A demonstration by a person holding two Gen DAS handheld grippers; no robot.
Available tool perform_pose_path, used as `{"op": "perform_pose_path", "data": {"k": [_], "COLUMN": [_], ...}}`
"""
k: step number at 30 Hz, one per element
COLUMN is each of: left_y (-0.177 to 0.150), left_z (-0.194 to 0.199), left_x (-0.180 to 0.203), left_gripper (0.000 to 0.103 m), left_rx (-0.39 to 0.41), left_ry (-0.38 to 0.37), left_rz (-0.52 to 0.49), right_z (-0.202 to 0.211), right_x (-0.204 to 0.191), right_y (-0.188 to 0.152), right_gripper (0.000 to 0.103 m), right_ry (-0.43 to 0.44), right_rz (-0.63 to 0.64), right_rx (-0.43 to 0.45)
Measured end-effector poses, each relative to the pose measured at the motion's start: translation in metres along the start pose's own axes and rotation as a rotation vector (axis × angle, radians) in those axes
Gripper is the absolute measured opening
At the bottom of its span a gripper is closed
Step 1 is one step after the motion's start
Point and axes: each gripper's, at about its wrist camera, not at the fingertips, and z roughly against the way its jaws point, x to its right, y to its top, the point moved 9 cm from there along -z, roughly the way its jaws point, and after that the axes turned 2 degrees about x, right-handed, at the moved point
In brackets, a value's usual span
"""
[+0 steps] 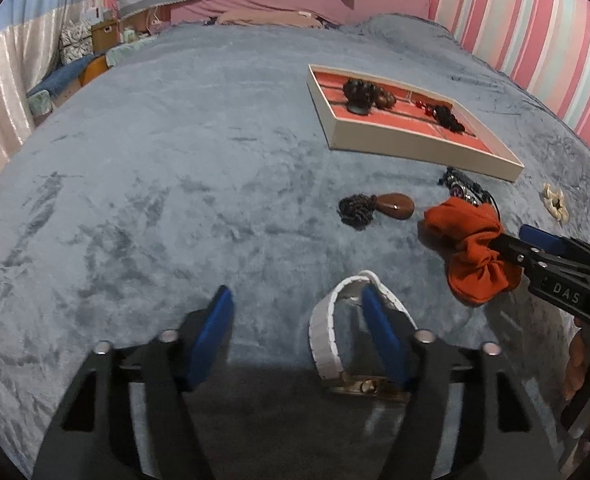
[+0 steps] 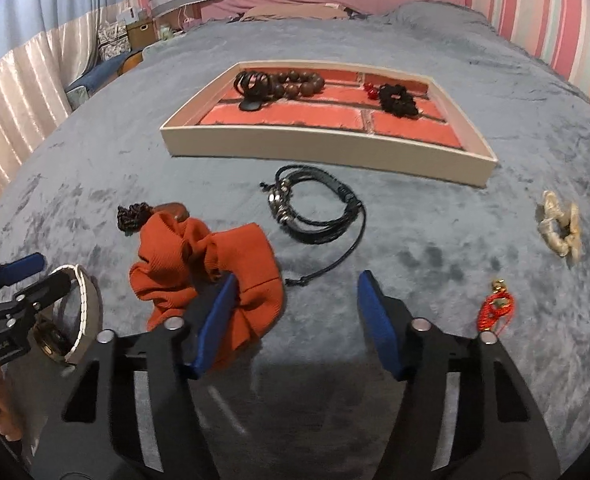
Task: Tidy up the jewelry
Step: 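Grasp the white-band watch with the left gripper while the right grasps the orange scrunchie, then carry the watch and orange scrunchie over the tray with both grippers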
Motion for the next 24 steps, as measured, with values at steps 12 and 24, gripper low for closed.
{"op": "perform_pose_path", "data": {"k": [12, 24], "left_y": [-0.005, -0.003], "left_z": [-0.010, -0.008], "left_x": [0.006, 0.015], "left_gripper": [0.037, 0.011], "left_rx": [-0.029, -0.015], "left_ry": [-0.018, -0.042], "left_rz": [-0.026, -0.044], "right_z": [-0.005, 0.009], "right_x": [-0.019, -0.007], "right_y": [-0.008, 0.000], "right_gripper": [0.014, 0.007], "right_ry": [0.081, 0.135], "right_rz": [0.030, 0.006], "right_rx": [-0.018, 0.028]}}
